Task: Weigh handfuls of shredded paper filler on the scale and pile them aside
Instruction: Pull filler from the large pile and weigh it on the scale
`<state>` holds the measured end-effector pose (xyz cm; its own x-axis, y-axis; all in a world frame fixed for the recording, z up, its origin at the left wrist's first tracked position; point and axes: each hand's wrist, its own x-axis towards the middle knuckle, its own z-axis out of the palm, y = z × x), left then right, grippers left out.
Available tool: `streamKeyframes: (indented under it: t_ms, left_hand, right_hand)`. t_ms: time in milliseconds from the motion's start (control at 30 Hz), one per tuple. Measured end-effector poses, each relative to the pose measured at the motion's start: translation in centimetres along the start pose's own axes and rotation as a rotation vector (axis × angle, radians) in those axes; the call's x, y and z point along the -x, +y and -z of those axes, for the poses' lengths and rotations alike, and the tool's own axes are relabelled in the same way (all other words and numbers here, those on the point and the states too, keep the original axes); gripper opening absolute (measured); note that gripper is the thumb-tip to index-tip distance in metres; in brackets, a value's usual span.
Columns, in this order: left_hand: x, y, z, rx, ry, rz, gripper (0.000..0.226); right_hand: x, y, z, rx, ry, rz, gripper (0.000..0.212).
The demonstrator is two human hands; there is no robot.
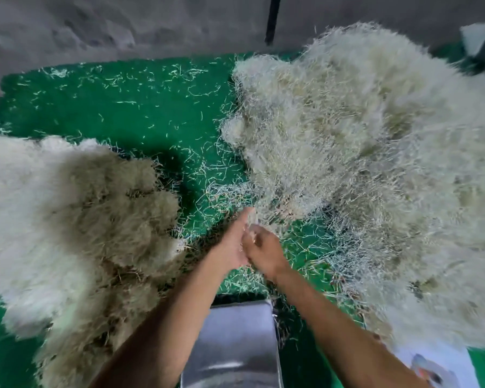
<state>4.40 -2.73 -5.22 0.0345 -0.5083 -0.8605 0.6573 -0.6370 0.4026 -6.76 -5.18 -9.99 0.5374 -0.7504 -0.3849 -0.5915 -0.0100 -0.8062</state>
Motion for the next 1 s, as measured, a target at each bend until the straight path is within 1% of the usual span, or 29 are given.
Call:
streamKeyframes:
  t_ms: [33,67,100,133,167,200,233,267,300,367,400,433,467,500,533,567,600,633,667,700,733,767,800,833,867,900,933,967,1000]
  left_hand:
    - [-0.7,0.3,-0.1,-0.051,0.063,-0.038,0.052]
    - [-1.6,0.4,0.2,-0.103,0.157,-0.105,0.047]
    - [-2.3,0.4,0.5,-0.134,0.262,-0.185,0.046]
    - [-2.6,0.6,0.9,-0.177,0.352,-0.27,0.047]
    - [-2.7,0.9,1.2,-0.25,0.407,-0.353,0.047]
    - [-2.4,1.1,1.3,-0.349,0.426,-0.41,0.042]
    - [-1.7,1.2,1.4,-0.437,0.425,-0.438,0.037]
    - [-1.0,1.4,1.4,-0.502,0.404,-0.444,0.036]
    - [-0.5,1.5,1.5,-0.509,0.36,-0.448,0.048]
    - [0.1,1.5,2.0,-0.445,0.204,-0.449,0.079]
    - [0.4,1.5,2.4,-0.453,0.143,-0.446,0.085]
    - [0.6,1.7,2.7,-0.464,0.095,-0.431,0.081]
    - [0.5,1.8,3.0,-0.47,0.066,-0.408,0.069]
    - [0.5,2.1,3.1,-0.476,0.071,-0.396,0.056]
    - [0.6,2.2,3.1,-0.484,0.112,-0.416,0.049]
    - [0.5,2.4,3.1,-0.486,0.186,-0.45,0.048]
    - [0.9,2.5,2.8,-0.499,0.271,-0.47,0.047]
    - [1.5,2.6,2.6,-0.524,0.326,-0.481,0.045]
    - [1.6,2.6,2.6,-0.538,0.331,-0.487,0.045]
    - [1.7,2.5,2.5,-0.541,0.303,-0.48,0.048]
    - [2.1,2.5,2.5,-0.548,0.276,-0.465,0.054]
    - [2.8,2.6,2.1,-0.545,0.24,-0.446,0.061]
    - [2.9,2.6,1.8,-0.513,0.178,-0.423,0.066]
    - [2.7,2.5,1.8,-0.454,0.104,-0.395,0.064]
    - [2.9,2.4,1.4,-0.423,0.048,-0.376,0.056]
    - [3.5,2.3,1.5,-0.432,0.058,-0.378,0.045]
    - [3.7,2.3,1.9,-0.472,0.116,-0.377,0.034]
    - [3.6,2.4,3.0,-0.56,0.164,-0.386,0.029]
    - [4.0,2.5,3.7,-0.646,0.13,-0.425,0.028]
  right_hand:
    - [0.4,-0.3,0.1,-0.063,-0.03,0.085,0.031]
    - [0.3,-0.6,0.7,-0.111,0.022,0.168,0.032]
    - [-0.1,-0.8,1.7,-0.13,0.141,0.216,0.039]
    - [-0.9,-1.0,2.9,-0.114,0.301,0.211,0.045]
    - [-1.8,-1.0,4.1,-0.033,0.452,0.173,0.046]
    - [-2.7,-0.8,5.2,0.13,0.544,0.126,0.044]
    - [-3.5,-0.5,5.8,0.272,0.52,0.067,0.043]
    - [-4.2,-0.3,5.9,0.299,0.419,0.015,0.043]
    - [-4.1,-0.5,5.3,0.189,0.281,-0.02,0.039]
    - [-2.5,-1.7,3.0,-0.084,0.031,-0.037,0.032]
    - [-1.5,-2.2,1.9,-0.157,-0.034,-0.005,0.027]
    - [-0.6,-2.5,0.9,-0.157,-0.06,0.073,0.022]
    - [0.2,-2.9,0.6,-0.142,-0.05,0.167,0.024]
    - [0.7,-3.4,1.1,-0.132,-0.004,0.269,0.027]
    - [0.7,-3.8,2.1,-0.115,0.097,0.356,0.036]
    - [0.2,-4.1,3.6,-0.082,0.245,0.398,0.045]
    - [-0.6,-4.0,5.4,-0.033,0.4,0.368,0.048]
    - [-1.4,-3.8,7.1,0.068,0.509,0.281,0.048]
    - [-2.1,-3.4,8.5,0.212,0.532,0.173,0.048]
    - [-2.8,-2.8,9.2,0.322,0.449,0.064,0.048]
    - [-3.2,-2.2,9.1,0.353,0.327,-0.021,0.043]
    - [-2.9,-2.1,8.2,0.288,0.191,-0.048,0.033]
    - [-2.3,-2.1,6.8,0.217,0.073,-0.012,0.021]
    - [-1.4,-2.4,5.4,0.169,0.003,0.061,0.015]
    - [-0.5,-2.6,4.3,0.13,-0.039,0.155,0.015]
    - [0.4,-2.8,3.6,0.093,-0.061,0.243,0.014]
    - [0.9,-2.8,3.3,0.061,-0.042,0.323,0.016]
    - [1.4,-2.9,3.6,0.004,0.001,0.369,0.018]
    - [1.8,-2.9,4.1,-0.106,0.062,0.373,0.026]
